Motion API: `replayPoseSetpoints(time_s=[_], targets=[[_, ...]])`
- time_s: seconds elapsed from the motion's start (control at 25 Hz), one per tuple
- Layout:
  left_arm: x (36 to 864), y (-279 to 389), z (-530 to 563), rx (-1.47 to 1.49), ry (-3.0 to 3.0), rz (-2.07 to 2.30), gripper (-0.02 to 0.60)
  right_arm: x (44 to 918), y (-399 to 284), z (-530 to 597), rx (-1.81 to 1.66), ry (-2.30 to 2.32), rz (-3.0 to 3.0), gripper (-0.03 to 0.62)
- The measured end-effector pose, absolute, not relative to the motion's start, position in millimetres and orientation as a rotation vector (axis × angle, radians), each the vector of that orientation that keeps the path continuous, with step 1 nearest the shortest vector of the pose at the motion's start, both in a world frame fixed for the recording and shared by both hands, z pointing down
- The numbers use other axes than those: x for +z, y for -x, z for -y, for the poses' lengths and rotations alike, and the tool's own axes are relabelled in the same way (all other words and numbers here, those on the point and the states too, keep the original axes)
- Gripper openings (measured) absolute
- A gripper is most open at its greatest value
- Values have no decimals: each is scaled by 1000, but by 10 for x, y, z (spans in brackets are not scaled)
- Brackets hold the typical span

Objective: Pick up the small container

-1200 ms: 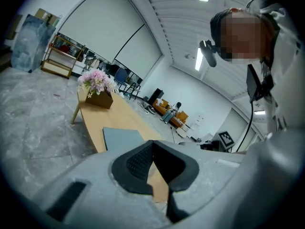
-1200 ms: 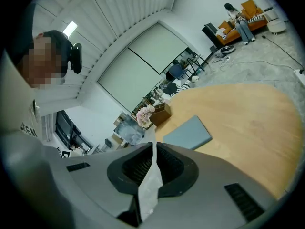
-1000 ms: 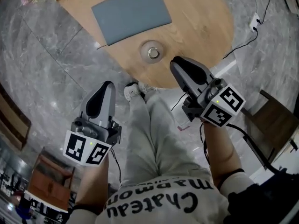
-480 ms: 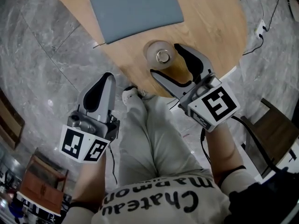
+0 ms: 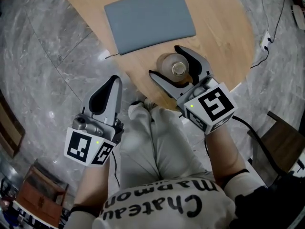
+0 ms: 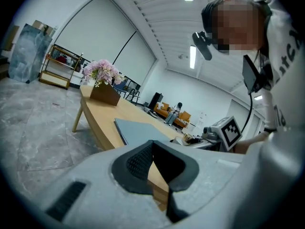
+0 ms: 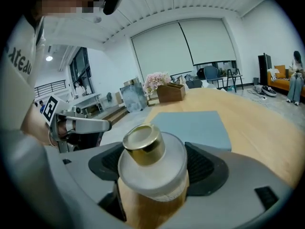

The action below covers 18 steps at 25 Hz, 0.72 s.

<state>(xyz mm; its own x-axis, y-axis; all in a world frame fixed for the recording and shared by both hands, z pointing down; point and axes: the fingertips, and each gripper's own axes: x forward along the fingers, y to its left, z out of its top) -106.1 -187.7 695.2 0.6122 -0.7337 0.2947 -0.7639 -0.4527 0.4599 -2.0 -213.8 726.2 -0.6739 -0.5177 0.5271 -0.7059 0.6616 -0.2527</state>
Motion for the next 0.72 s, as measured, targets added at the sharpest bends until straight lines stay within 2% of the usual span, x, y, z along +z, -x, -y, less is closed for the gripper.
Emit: replayPoseSetpoints(time_s=[0.52, 0.72], targets=[[6901, 1121, 1886, 42, -2303, 1161, 14, 7199, 19, 2191, 485, -995, 2467, 330], [6720, 1132, 1853, 39, -2276, 1167, 14, 7164, -33, 2143, 556, -1030, 2434, 330]])
